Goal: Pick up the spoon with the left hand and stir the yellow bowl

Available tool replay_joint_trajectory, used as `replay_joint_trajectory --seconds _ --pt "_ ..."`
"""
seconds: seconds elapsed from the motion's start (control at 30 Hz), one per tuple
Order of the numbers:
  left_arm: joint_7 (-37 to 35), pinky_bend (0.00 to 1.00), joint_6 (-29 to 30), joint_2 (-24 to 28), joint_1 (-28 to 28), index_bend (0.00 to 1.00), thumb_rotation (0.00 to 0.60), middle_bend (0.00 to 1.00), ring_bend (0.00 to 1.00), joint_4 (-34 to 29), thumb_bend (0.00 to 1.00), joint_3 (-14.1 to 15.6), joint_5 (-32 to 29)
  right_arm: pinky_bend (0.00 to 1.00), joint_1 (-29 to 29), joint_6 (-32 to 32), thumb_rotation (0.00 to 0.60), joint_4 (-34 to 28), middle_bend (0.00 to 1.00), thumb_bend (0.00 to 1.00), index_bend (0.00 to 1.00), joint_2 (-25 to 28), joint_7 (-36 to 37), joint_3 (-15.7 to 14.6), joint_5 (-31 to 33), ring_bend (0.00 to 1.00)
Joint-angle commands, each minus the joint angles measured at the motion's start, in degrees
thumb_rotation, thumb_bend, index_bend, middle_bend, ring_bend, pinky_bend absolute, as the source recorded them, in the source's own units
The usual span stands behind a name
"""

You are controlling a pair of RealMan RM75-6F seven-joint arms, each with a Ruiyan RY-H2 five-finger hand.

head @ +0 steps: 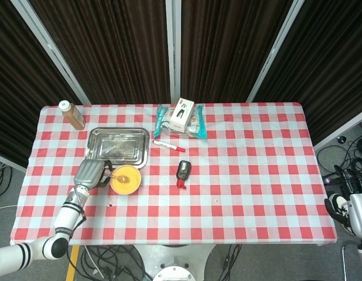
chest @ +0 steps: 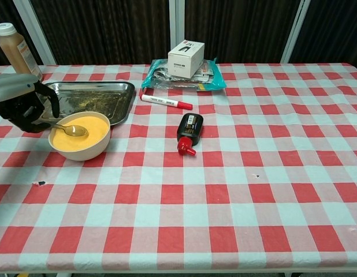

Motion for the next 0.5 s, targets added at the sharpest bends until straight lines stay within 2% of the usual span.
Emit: replay_joint_trajectory --seconds 0.03,0.5 --pt "0.17 1.00 -0.04 0.12 -0.27 0.53 0.600 0.87 0.90 -0.02 0.37 0.10 -0.33 0.22 -0.03 -0.10 0.600 0.12 0.36 0.30 0.07 -0.11 0.10 -0.03 0.12 0.11" --pt "0.66 1.00 -0.27 -0.29 -0.93 0.55 0.600 0.87 0.90 0.97 0.37 0.91 -1.60 0.22 -0.13 -0.47 0.600 0.77 0.36 0.30 0.07 -0.64 0.81 -0.13 0.50 0.11"
